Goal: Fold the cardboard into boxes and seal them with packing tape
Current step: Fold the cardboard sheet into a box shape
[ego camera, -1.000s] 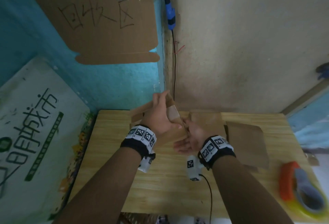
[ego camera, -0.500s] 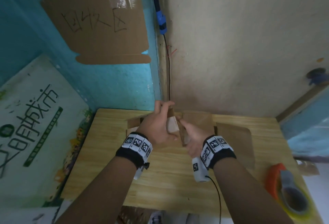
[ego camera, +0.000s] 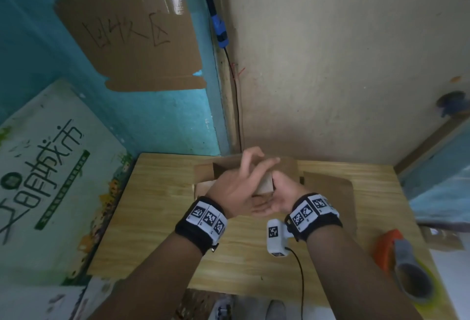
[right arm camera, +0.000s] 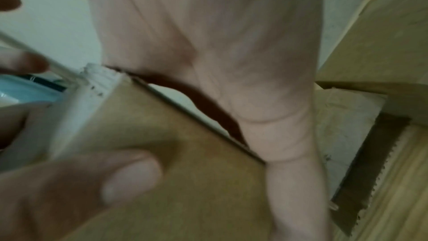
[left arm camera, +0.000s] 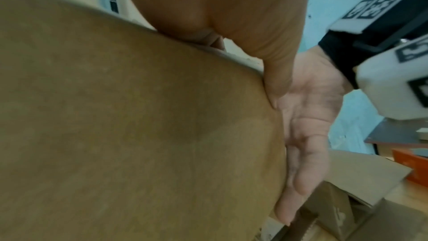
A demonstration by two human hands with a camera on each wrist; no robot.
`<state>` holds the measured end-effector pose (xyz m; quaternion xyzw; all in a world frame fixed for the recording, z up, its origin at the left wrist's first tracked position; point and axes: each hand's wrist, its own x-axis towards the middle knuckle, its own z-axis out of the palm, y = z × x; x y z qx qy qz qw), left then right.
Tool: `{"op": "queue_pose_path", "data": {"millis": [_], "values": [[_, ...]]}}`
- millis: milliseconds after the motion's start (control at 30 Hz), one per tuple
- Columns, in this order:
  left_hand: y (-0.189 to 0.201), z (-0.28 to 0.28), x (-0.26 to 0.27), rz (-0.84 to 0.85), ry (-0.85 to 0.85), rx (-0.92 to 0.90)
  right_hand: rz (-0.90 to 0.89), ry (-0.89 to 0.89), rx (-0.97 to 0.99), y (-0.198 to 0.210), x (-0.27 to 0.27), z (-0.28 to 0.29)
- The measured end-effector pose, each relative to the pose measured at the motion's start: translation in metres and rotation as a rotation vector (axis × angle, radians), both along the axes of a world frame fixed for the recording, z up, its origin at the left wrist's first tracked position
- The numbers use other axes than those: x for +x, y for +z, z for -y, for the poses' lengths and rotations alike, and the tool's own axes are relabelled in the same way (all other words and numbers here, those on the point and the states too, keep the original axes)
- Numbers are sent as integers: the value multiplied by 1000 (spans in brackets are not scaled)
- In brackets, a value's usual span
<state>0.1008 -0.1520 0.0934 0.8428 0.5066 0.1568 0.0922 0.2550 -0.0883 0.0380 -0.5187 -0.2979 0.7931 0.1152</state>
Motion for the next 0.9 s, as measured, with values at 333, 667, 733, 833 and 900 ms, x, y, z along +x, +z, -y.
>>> {"op": "queue_pose_path", "data": {"millis": [333, 667, 733, 833, 900], "values": [[-17, 11, 25, -120, -27, 96, -94, -77, 76, 5, 21, 3], [-13, 16, 40, -64, 79, -79, 28, 13, 45, -17, 33, 10], [-7, 13, 40, -126, 117, -65, 17, -26, 41, -17, 39, 11], [1, 4, 34, -242, 201, -6, 113, -160, 111, -28, 56, 11], [6, -2, 26, -339, 245, 0, 176, -290, 168, -39, 70, 7]]}}
